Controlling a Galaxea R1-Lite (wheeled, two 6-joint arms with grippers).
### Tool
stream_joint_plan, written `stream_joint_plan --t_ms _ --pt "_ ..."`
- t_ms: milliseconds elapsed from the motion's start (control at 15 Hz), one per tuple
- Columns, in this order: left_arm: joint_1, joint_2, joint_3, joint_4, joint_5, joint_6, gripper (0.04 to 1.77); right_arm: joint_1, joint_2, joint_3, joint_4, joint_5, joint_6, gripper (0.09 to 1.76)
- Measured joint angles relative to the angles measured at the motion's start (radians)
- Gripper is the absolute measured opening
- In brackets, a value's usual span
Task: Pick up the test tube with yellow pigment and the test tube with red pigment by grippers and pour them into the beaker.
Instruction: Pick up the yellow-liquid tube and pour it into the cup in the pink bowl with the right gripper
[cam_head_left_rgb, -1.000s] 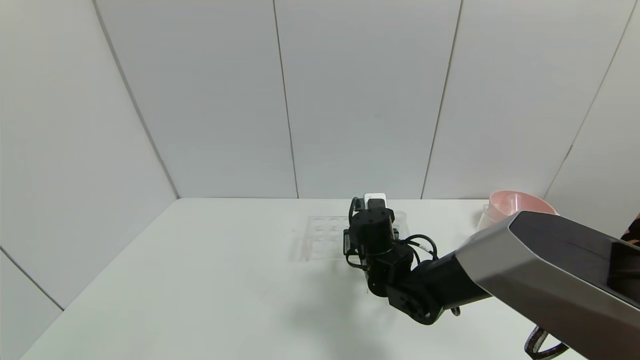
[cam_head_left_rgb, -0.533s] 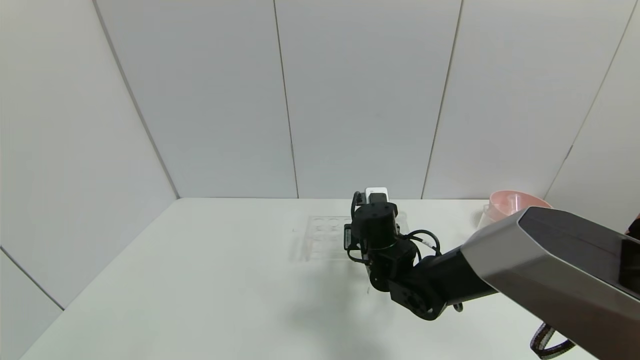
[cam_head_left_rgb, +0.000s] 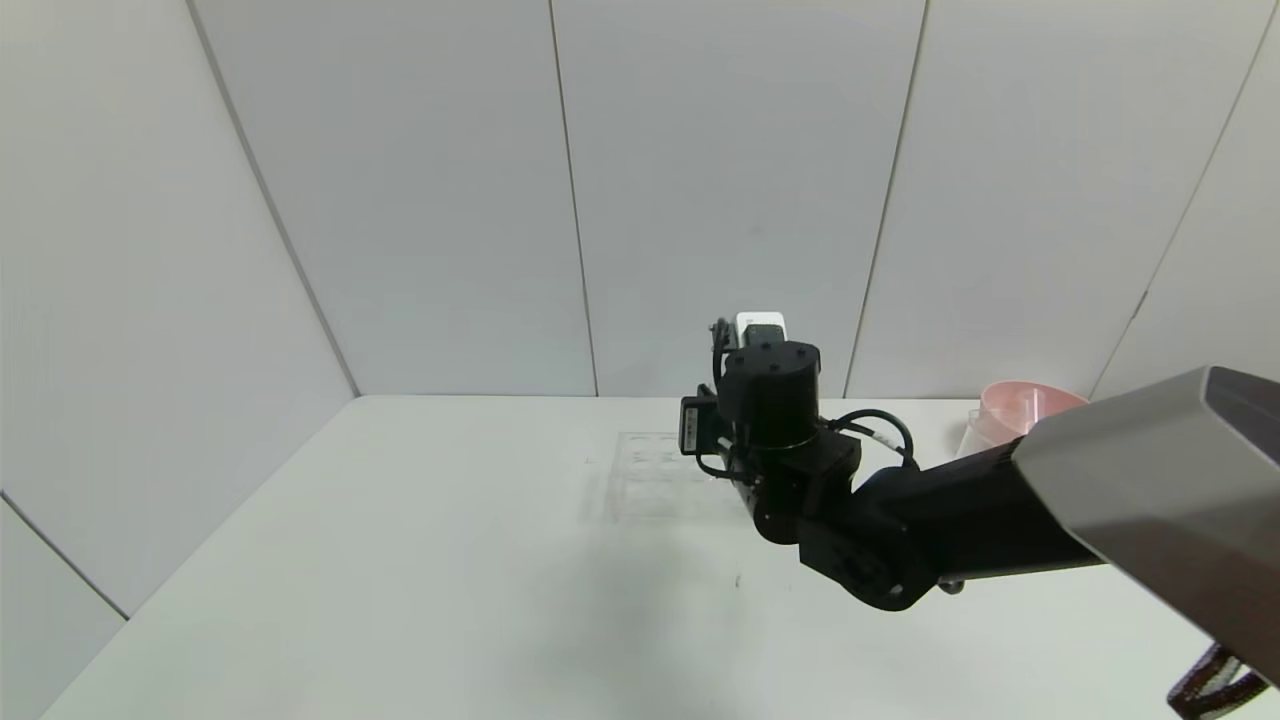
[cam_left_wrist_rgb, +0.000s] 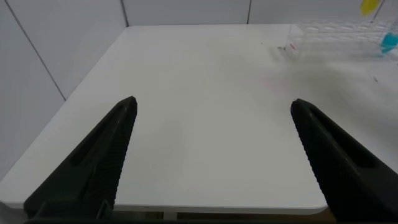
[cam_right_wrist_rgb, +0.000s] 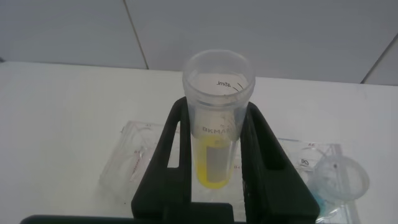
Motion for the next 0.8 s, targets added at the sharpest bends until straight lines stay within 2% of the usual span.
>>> stream_joint_plan --t_ms 333,600,800 --pt "0.0 0.0 0.0 0.0 0.0 0.0 1.76 -0.04 -0.121 0.004 0.056 -0.001 -0.02 0.52" --pt "0.0 0.0 0.0 0.0 0.0 0.0 1.76 -0.187 -0.236 0.062 0.08 0.004 -0.092 0.52" --pt "0.0 0.0 0.0 0.0 0.0 0.0 1.76 -0.354 -0.327 0.15 0.075 0.095 -0.178 0.52"
